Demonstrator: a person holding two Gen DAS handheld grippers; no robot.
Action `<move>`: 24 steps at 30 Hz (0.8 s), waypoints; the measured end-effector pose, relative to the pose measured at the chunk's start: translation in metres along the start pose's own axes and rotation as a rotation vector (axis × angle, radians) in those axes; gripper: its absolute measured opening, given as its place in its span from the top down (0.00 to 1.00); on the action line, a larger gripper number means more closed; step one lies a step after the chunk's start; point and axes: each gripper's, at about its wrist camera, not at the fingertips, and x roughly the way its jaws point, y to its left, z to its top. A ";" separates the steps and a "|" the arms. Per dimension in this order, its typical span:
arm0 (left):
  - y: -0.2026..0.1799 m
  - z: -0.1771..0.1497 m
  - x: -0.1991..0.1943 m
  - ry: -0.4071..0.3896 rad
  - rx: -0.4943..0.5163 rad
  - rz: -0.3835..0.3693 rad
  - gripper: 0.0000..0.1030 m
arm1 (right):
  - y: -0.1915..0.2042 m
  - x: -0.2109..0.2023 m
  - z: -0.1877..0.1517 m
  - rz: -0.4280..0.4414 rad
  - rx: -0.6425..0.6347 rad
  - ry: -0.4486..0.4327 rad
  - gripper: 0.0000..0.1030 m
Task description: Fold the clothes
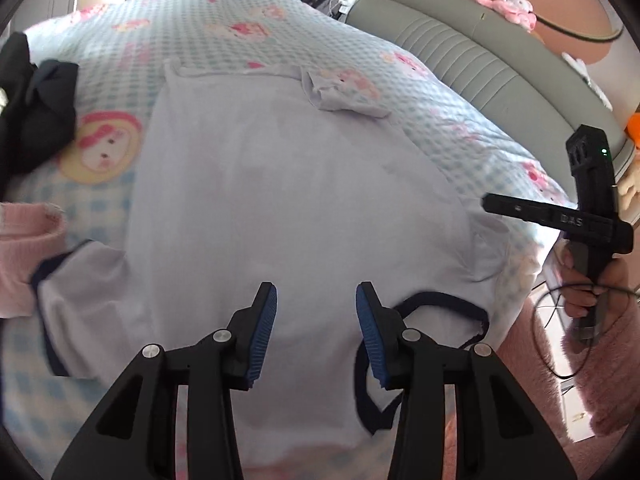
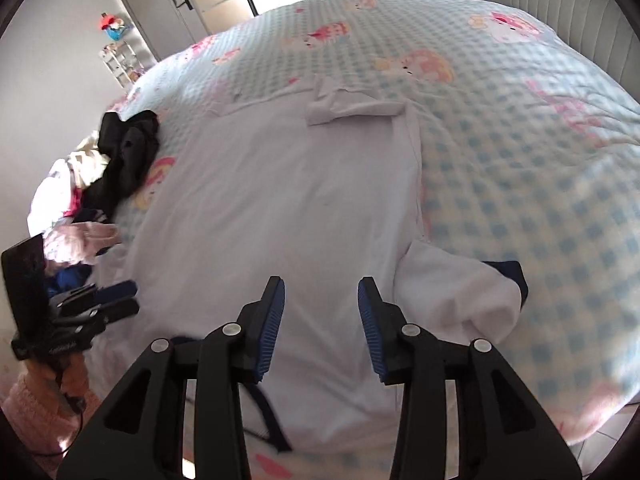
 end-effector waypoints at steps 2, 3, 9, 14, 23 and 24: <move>0.001 -0.014 0.010 0.036 -0.007 0.027 0.57 | -0.002 0.024 -0.012 0.007 0.013 0.067 0.62; -0.001 -0.024 0.014 0.059 -0.010 0.038 0.57 | -0.004 0.032 -0.023 0.021 0.017 0.110 0.62; 0.023 0.009 -0.002 0.117 -0.221 -0.287 0.53 | 0.010 0.018 0.017 0.181 -0.082 0.183 0.62; 0.013 0.106 0.011 0.041 -0.086 -0.143 0.50 | 0.023 0.025 0.113 0.139 -0.184 0.124 0.62; 0.036 0.170 0.088 0.139 -0.037 -0.038 0.50 | -0.013 0.166 0.184 -0.013 -0.197 0.293 0.64; 0.042 0.170 0.091 0.146 -0.042 -0.035 0.50 | -0.018 0.174 0.189 -0.029 -0.187 0.281 0.65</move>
